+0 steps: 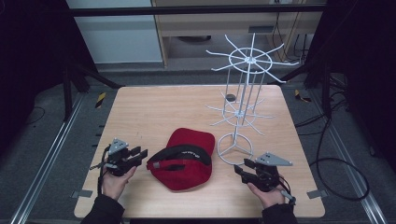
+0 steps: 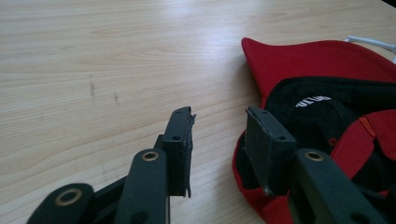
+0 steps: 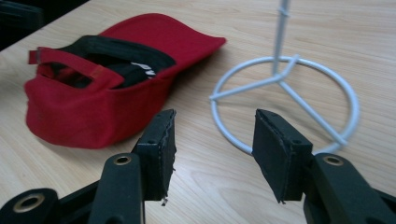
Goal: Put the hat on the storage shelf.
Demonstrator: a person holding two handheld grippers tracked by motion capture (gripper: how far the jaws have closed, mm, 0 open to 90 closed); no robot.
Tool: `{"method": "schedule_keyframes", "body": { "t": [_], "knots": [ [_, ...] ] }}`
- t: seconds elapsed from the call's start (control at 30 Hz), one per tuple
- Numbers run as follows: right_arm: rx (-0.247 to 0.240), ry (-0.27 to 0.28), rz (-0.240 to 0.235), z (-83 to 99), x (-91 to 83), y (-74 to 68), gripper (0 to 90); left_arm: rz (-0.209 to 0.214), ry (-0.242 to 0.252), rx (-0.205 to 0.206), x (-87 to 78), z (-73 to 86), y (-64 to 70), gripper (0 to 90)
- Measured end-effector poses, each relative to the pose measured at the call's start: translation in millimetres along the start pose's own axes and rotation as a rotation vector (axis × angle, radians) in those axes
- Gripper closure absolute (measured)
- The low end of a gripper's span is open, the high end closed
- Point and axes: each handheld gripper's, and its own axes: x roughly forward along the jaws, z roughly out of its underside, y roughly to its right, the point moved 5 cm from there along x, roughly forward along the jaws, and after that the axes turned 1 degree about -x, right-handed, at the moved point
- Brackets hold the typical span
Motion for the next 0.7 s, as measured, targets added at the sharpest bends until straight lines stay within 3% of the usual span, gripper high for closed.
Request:
{"method": "schedule_keyframes", "body": {
  "t": [0.27,0.33,0.63,0.7],
  "knots": [
    [-0.027,-0.020,-0.057,-7.0,20.5,-27.1,46.3,0.028,-0.076,0.048,19.6,5.6,10.0,62.4],
    [-0.036,-0.025,-0.072,-8.2,26.4,-34.2,45.6,0.032,-0.134,0.059,26.6,11.9,11.1,63.2],
    [-0.067,-0.066,-0.133,-7.7,52.6,-63.8,43.5,0.050,-0.215,0.061,28.9,19.2,13.7,84.1],
    [-0.073,-0.077,-0.130,-6.6,58.8,-67.1,43.5,0.077,-0.228,0.049,29.3,22.3,14.6,87.2]
  ]
}}
